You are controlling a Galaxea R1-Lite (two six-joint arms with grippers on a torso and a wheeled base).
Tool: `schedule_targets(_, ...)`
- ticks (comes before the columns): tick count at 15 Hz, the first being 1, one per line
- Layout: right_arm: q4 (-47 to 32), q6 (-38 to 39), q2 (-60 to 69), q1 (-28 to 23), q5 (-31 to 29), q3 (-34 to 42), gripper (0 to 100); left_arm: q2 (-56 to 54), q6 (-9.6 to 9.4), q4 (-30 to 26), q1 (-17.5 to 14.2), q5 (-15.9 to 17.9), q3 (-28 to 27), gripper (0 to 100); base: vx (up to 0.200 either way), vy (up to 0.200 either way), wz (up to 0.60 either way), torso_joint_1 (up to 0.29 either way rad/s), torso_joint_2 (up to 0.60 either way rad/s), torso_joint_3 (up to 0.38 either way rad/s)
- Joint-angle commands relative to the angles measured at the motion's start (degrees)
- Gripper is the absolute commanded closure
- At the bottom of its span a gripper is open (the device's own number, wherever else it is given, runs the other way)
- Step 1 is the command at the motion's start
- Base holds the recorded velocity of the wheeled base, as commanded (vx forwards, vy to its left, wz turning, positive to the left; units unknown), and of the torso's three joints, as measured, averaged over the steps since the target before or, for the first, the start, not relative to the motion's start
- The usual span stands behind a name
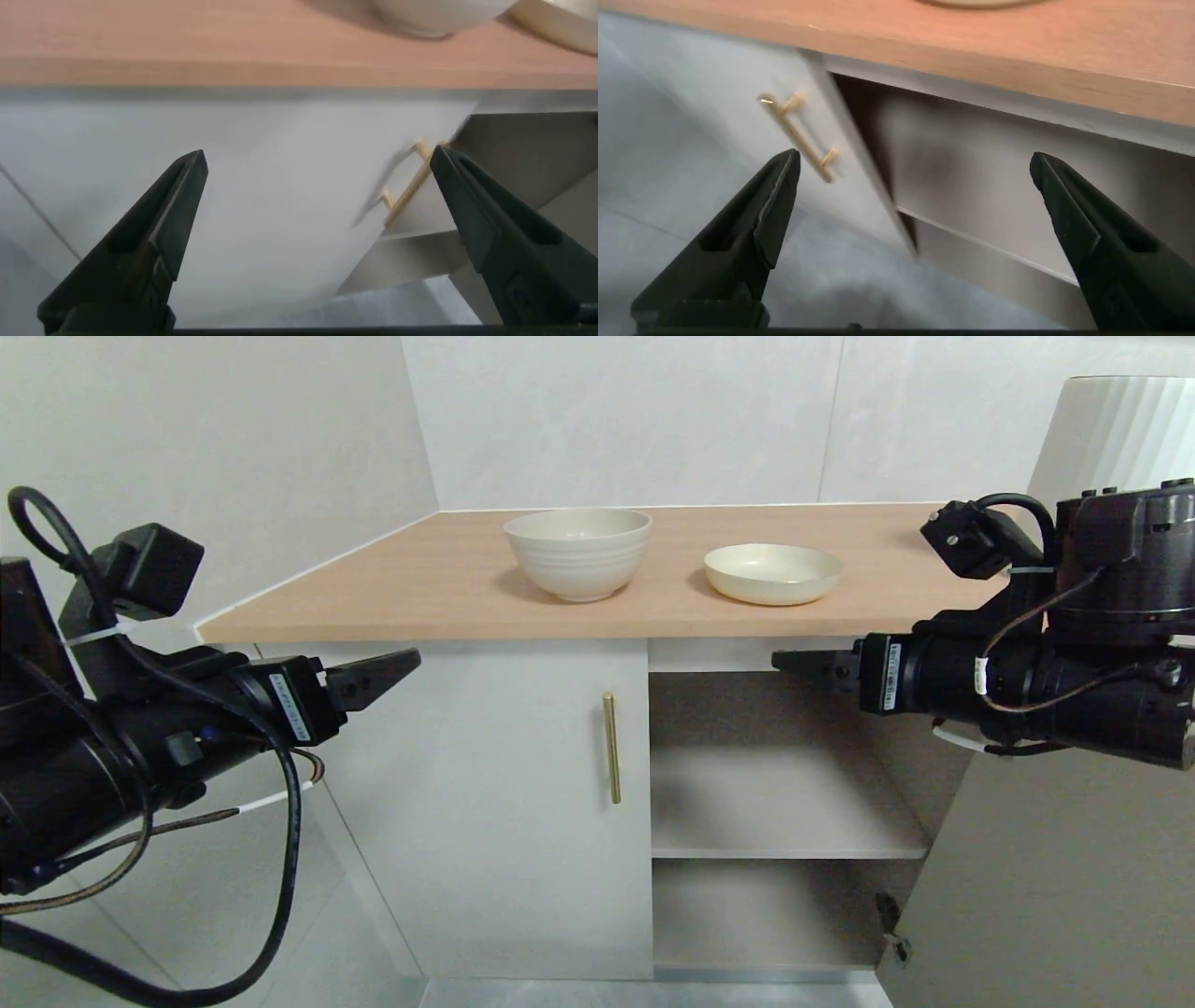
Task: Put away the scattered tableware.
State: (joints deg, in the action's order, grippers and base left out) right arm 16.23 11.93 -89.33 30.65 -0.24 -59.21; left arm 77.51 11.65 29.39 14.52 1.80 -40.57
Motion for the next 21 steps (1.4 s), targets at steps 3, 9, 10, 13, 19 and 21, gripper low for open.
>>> schedule_targets(3, 0.6, 1.5, 0.5, 0.3, 0.8, 0.3, 0, -0.4, 0.04, -0.3, 0.0, 0.0, 0.1, 0, 0.000, 0.000, 0.00, 0.000, 0.00, 0.000)
schedule_targets(9, 4.8, -0.2, 0.0, -0.2, 0.6, 2.4, 0, 0.1, 0.04, -0.5, 0.0, 0.0, 0.1, 0, 0.000, 0.000, 0.00, 0.000, 0.00, 0.000)
schedule_targets(10, 5.0, -0.2, 0.2, -0.2, 0.8, 2.5, 0, 0.5, 0.04, -0.4, 0.0, 0.0, 0.1, 0, 0.000, 0.000, 0.00, 0.000, 0.00, 0.000)
schedule_targets(13, 5.0, -0.5, 0.3, -0.2, 0.7, 2.5, 0, 1.1, 0.04, -0.7, 0.0, 0.0, 0.2, 0, 0.000, 0.000, 0.00, 0.049, -0.24, -0.201)
schedule_targets(19, 5.0, -0.6, 0.1, -0.8, 0.8, 2.6, 0, 2.8, 0.12, -3.8, 0.2, 1.3, 0.1, 0, 0.000, 0.000, 0.00, 0.149, -0.44, -0.289)
schedule_targets(21, 5.0, -1.5, 0.1, -0.9, 0.8, 3.0, 0, 4.1, 0.47, -4.9, 0.2, 1.8, -0.2, 0, 0.000, 0.000, 0.00, 0.183, -0.46, -0.288)
